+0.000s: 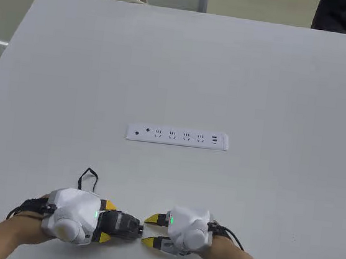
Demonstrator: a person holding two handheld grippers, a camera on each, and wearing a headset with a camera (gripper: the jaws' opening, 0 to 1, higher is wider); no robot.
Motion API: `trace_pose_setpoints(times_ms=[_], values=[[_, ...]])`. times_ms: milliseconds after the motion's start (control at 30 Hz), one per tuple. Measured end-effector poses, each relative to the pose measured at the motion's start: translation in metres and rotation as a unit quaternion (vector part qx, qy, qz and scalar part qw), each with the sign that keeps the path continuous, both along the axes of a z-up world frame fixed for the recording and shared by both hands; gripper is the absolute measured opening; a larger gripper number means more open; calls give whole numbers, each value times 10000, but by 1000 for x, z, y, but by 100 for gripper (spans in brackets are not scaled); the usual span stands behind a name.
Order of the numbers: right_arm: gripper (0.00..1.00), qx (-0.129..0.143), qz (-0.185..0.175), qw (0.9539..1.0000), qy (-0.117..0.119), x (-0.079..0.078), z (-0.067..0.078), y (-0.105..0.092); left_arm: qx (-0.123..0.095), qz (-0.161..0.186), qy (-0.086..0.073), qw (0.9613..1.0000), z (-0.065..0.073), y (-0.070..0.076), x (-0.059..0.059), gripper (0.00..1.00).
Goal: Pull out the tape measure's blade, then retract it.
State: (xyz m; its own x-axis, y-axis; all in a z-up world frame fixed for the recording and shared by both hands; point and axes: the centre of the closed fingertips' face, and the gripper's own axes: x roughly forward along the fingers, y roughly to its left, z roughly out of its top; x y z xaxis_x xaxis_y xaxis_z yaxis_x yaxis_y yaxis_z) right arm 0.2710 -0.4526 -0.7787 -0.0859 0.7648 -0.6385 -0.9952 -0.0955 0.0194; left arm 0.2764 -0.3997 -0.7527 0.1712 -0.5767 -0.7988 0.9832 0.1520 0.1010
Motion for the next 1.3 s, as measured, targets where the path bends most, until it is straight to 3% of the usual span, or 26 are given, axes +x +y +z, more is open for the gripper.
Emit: trace_pose_setpoints(times_ms=[667,733,767,800,833,1300], values=[[12,-116,121,9999,43,3,-6,7,-208,189,18,9996,3,-1,2,28],[12,-146,141,9998,36,2,-6,6,-221,220,56,9995,3,-1,2,28],[11,-166,169,9997,58,1,-7,6,-197,206,161,9995,1,0,-1,28],[11,-178,177,9997,55,0,-7,6,-297,211,58,9993,4,-1,2,27],[11,-179,171,9997,46,0,-6,6,-251,238,115,9993,2,1,0,27],[11,-122,123,9998,113,2,-1,6,-161,357,144,9991,2,6,0,26]])
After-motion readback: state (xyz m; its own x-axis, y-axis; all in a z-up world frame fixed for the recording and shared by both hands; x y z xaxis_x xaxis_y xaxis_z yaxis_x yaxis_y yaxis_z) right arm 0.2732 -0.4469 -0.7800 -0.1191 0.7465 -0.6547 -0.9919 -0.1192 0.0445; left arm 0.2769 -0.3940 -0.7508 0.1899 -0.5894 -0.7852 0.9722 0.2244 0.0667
